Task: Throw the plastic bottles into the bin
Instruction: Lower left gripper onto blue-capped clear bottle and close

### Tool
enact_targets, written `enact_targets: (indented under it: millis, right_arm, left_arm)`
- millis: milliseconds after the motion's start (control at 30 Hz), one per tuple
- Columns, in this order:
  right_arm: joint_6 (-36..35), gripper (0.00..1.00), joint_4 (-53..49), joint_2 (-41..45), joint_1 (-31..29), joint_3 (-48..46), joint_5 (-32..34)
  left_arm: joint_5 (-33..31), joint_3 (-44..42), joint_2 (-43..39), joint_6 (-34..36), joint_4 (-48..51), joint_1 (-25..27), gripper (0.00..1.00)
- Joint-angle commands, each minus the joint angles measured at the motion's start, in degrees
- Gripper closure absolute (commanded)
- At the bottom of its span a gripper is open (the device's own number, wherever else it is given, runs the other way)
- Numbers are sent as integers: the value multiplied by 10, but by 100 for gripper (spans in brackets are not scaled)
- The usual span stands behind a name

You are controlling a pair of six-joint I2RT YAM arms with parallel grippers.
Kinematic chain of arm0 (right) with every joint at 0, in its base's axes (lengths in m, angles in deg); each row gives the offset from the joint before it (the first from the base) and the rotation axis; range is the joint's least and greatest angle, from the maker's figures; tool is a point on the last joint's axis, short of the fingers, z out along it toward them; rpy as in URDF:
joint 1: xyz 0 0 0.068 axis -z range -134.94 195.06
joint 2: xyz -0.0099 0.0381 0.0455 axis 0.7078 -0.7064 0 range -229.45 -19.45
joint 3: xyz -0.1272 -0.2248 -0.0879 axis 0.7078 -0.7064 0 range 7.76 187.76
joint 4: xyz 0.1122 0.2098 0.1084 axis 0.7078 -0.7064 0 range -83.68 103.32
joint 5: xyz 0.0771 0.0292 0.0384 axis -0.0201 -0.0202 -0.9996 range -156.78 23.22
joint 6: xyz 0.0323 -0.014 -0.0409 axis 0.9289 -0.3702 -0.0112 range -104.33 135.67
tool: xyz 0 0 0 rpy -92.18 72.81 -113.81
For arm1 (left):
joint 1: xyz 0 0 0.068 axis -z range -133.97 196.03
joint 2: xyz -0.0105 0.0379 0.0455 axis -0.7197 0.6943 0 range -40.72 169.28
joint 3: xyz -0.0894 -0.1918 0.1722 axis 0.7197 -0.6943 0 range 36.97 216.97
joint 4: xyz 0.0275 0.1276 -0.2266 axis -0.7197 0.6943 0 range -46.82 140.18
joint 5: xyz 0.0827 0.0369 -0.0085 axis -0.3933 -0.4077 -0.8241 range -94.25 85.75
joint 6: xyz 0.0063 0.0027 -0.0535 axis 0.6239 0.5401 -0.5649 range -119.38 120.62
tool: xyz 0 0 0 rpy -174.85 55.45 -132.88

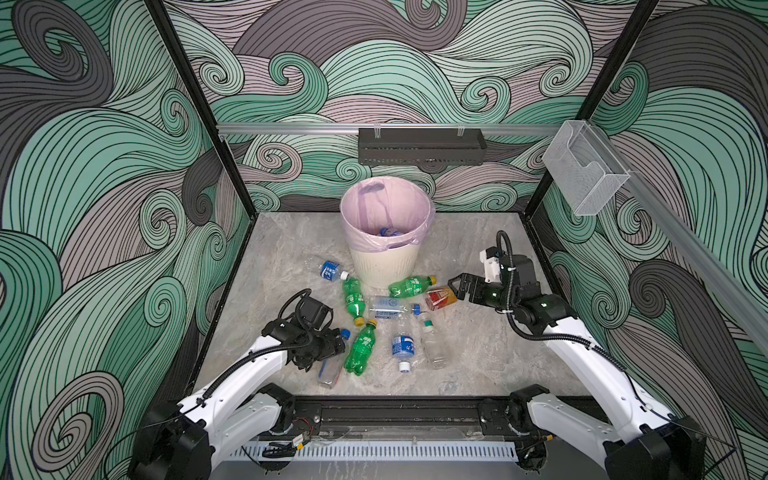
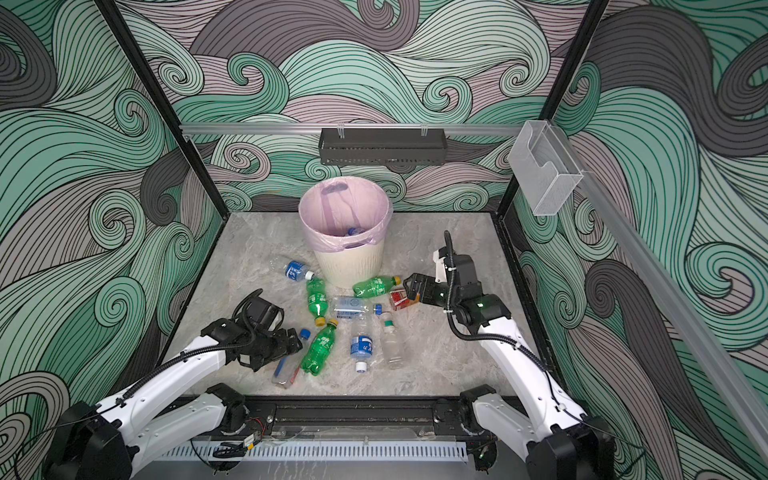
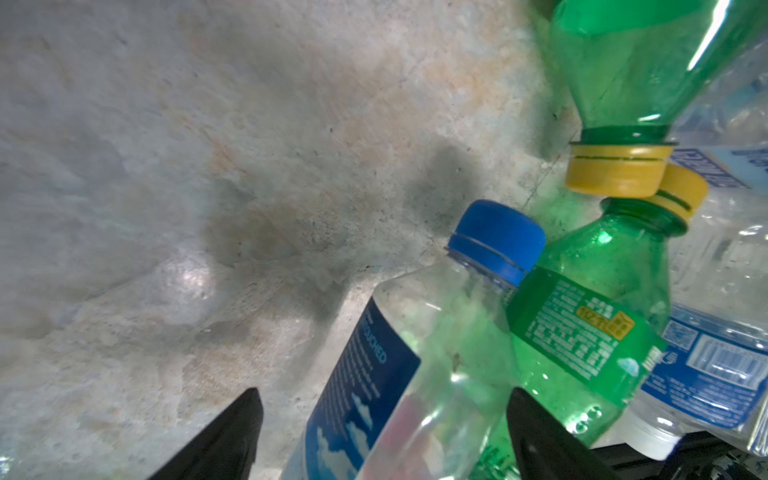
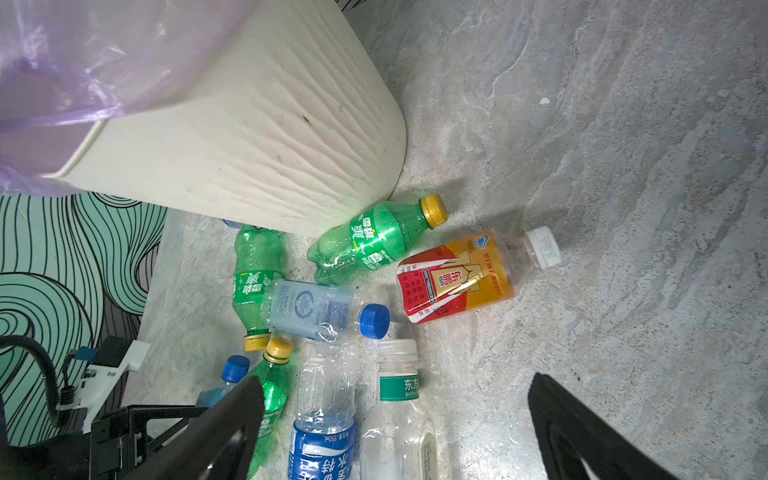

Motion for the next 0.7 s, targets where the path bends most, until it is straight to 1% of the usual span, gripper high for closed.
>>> enact_targets:
  millis: [0,300,500,667]
  right_arm:
    - [13,1,5,-6,4,-7,17]
    - [21,1,8,-7,7,-15,23]
    - [27,1,14,-8,10,-23,23]
    - [29,1,10,-6,12,-25,33]
  left_arm:
    - [-12,-15,15,-9,-13,7,10]
    - [-9,-28,26,-11,-25,15,16]
    - [-18,-28,30,-16,-18,16,25]
    - [-26,-21,35,-18,-17,17,35]
